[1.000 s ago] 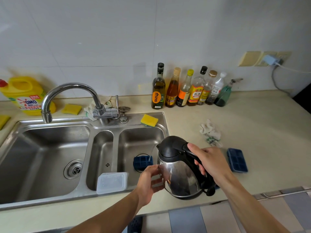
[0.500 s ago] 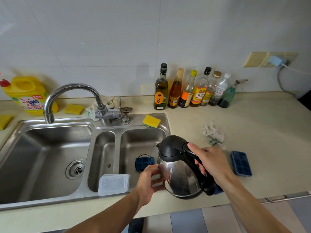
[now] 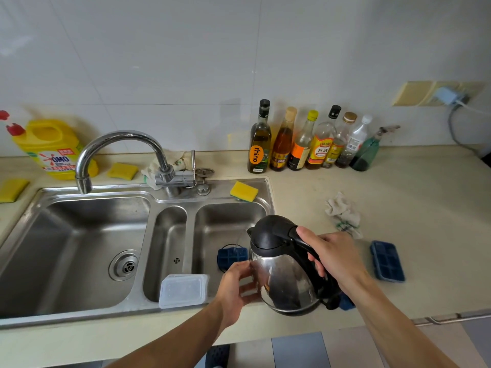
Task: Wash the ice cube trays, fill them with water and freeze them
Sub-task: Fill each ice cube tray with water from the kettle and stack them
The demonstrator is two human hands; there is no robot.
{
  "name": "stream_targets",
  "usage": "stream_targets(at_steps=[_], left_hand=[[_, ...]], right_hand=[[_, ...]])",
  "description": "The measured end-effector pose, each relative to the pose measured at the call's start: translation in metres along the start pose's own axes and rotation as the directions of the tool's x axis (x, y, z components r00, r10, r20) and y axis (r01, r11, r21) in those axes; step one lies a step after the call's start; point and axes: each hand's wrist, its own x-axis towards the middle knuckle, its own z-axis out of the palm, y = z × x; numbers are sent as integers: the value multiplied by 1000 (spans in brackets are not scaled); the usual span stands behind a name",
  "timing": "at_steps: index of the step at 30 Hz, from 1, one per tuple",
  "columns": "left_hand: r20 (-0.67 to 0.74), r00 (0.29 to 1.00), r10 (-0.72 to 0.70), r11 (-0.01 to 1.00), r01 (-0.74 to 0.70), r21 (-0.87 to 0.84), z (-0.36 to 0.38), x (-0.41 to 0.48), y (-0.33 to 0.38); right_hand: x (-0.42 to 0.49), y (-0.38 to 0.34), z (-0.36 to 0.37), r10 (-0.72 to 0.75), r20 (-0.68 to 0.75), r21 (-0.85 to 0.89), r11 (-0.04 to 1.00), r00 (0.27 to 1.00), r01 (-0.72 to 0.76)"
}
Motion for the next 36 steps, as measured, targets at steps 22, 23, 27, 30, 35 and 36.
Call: stream_targets(at_steps=[22,23,27,30,35,36], left_hand=[[50,882,468,737,-420,529,20,55,98],[89,882,462,743,-441,503,26,59,103],[279,877,392,710,-481,514,48,80,123],[348,865,361,651,-501,571,67,104,140],[365,883,295,632,-467,618,94,141,161],[377,879,291,628,-473,619,99,147,163]], right_hand=[[52,18,20,109,-238,301,953,965,-33],[58,19,20,122,-264,319,947,957,-33],[84,20,13,163,-306,342,938,938,-51],[107,21,2,202,-281,407,910,938,-74],[142,28,-10,282,-274,377,911,920,-167],[146,29,-11,289,-267,367,912,919,-180]])
